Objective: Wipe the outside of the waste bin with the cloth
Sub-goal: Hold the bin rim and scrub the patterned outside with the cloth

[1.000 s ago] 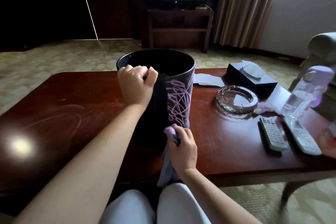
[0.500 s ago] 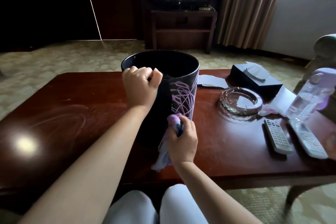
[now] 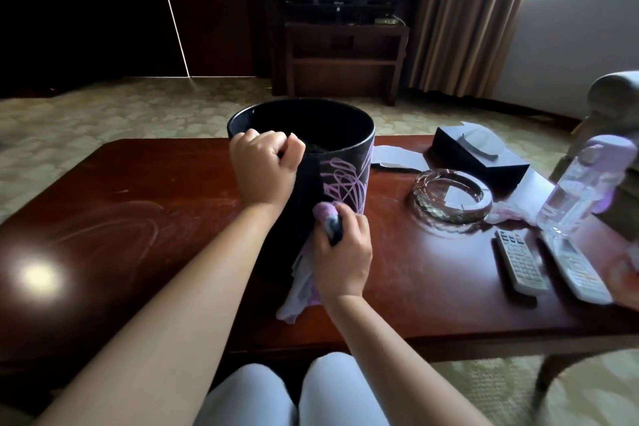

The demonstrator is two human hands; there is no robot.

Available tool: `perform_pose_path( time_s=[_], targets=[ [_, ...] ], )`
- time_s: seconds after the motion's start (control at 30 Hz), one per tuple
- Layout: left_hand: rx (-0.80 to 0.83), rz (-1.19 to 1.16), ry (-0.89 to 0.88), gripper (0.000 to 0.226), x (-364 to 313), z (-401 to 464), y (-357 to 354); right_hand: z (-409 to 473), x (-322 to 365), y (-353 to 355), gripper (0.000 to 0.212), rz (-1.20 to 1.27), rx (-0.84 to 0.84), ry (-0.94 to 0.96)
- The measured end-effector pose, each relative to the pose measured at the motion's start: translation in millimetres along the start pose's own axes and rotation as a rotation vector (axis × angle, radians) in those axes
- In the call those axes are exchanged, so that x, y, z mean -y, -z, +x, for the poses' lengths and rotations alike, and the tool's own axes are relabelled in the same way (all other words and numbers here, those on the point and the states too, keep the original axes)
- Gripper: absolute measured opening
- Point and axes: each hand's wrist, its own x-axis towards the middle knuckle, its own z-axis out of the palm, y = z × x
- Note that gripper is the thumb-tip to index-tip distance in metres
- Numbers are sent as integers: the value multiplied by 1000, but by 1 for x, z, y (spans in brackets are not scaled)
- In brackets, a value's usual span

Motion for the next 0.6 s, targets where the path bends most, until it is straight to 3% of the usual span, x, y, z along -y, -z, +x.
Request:
perform_pose_path(
  time_s=[0.13, 0.33, 0.5, 0.6],
  targets=[
    [24, 3, 1, 37, 1, 0, 2, -27, -21, -3, 31, -93, 128, -121],
    [24, 0, 14, 37, 0, 1, 3, 2, 3, -3, 40, 38, -35, 49],
    [41, 2, 28, 37, -1, 2, 5, -9, -11, 5, 38, -27, 56, -18],
    [38, 0, 38, 37, -3, 2, 5, 7, 8, 10, 36, 38, -12, 81]
  ],
)
